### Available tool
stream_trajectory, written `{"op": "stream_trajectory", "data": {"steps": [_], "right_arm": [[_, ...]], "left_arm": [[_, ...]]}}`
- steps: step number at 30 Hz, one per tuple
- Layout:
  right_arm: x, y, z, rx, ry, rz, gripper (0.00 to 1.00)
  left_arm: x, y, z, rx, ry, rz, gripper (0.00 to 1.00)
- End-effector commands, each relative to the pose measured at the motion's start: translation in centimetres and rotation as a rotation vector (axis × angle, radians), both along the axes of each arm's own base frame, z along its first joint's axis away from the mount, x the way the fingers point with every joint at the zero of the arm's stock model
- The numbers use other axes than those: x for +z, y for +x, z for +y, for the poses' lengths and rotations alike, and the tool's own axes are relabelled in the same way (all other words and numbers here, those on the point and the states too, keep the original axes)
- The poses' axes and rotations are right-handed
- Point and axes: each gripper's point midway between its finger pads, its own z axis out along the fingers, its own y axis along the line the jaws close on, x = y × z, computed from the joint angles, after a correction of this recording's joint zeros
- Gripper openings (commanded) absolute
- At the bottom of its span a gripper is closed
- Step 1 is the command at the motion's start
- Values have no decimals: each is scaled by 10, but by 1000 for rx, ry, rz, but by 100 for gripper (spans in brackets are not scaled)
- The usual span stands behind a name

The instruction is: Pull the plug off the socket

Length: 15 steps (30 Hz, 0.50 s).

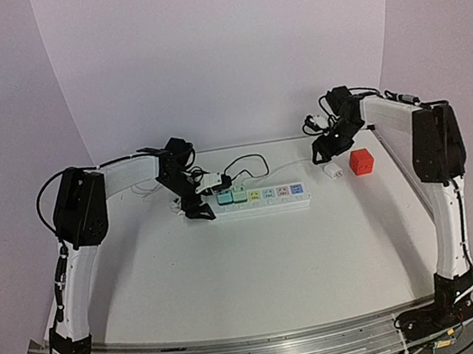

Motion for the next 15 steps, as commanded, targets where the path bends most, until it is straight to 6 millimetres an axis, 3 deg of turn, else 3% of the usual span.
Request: {"op": "stream_trajectory", "data": {"steps": [1,4,7,11,15], "right_arm": [[56,-44,76,434,226,-257,64],[68,-78,115,640,395,-451,64],[61,-85,147,714,434,-576,63],[41,-85,190,787,420,-613,63],[27,-65,211,790,410,-633,61]], "left_arm": [[-62,-39,24,-30,149,171,7],[-64,-42,24,-46,147,177,5],[-65,-45,23,-57,139,185,2],[-66,-45,23,-61,135,184,0],[-67,-46,23,-61,135,187,0]]}}
